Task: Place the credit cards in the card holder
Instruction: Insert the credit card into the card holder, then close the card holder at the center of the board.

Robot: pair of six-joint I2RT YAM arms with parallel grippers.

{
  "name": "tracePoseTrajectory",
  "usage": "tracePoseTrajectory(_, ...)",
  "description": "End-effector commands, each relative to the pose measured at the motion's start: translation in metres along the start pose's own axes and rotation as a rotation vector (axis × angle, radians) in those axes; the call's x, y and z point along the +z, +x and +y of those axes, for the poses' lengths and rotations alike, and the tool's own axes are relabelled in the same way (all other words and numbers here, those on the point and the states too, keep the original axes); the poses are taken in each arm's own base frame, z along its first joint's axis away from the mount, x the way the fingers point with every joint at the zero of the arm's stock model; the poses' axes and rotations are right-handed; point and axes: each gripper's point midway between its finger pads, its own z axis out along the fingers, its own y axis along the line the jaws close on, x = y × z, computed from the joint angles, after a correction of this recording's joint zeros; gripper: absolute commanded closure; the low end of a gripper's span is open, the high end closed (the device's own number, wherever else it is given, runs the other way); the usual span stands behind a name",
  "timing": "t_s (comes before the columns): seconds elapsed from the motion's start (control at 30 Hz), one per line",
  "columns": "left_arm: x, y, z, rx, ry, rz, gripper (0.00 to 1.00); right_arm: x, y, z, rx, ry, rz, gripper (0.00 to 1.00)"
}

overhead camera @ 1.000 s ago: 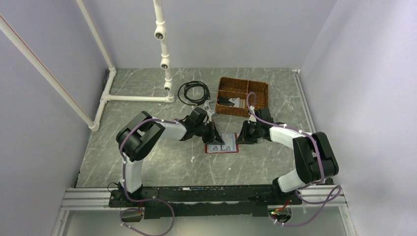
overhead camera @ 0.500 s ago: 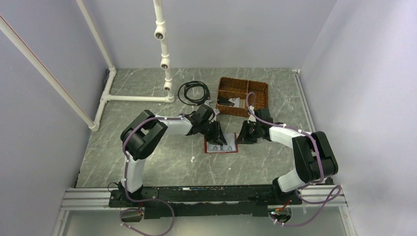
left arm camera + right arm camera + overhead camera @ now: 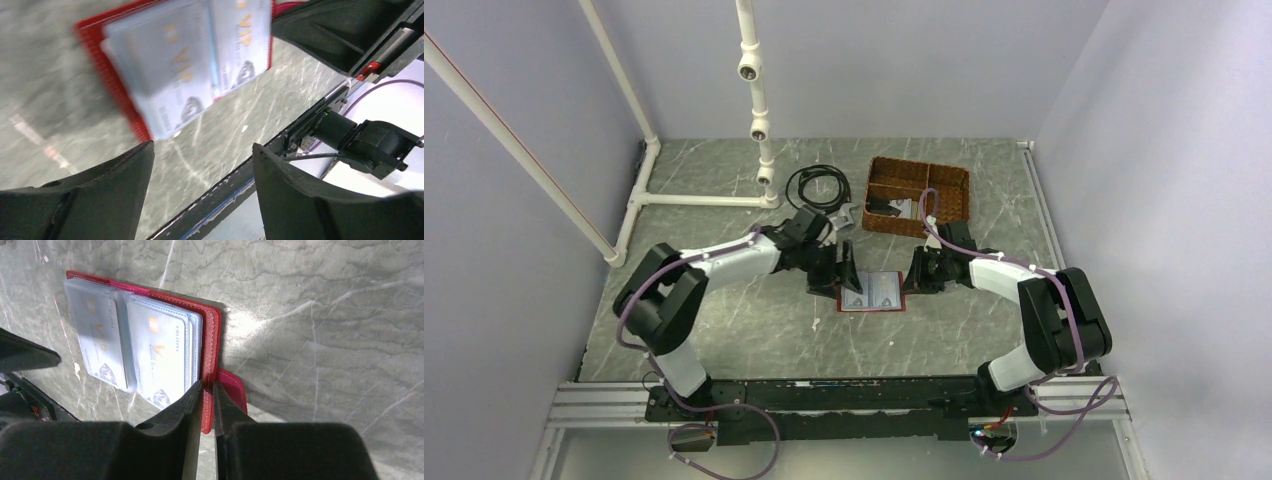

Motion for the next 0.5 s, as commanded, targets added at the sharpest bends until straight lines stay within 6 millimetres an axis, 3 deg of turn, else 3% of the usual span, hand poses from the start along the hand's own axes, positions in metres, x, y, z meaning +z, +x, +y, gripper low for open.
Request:
tracePoseTrajectory(0.0, -0.023, -0.001, 0.017, -0.030, 0.059, -0.026, 0.23, -0.003, -0.006, 0.008, -0.030, -0.023, -0.010, 0.84)
tracePoseTrajectory(0.1, -0.016, -0.007, 0.020, -0.031, 0.093, -0.052, 0.20, -0.003, -0.007, 0.009, -0.030, -0.030, -0.010, 0.83)
tracePoseTrajectory(0.17, -0.008, -0.011, 0.025, -0.046, 0.086, -0.063, 0.08, -0.004, -0.007, 0.009, -0.033, -0.029, -0.010, 0.83)
tracePoseTrajectory(0.27, 0.002, -0.016, 0.031, -0.062, 0.076, -0.079, 0.07, -0.003, -0.006, 0.008, -0.033, -0.027, -0.007, 0.83)
tracePoseTrajectory(0.37, 0.009, -0.020, 0.026, -0.068, 0.118, -0.085, 0.09, -0.001, -0.003, 0.009, -0.030, -0.036, 0.001, 0.83)
tracePoseTrajectory(0.47, 0.007, -0.025, 0.007, -0.045, 0.227, -0.097, 0.17, 0.000, -0.001, 0.011, -0.024, -0.056, 0.007, 0.83)
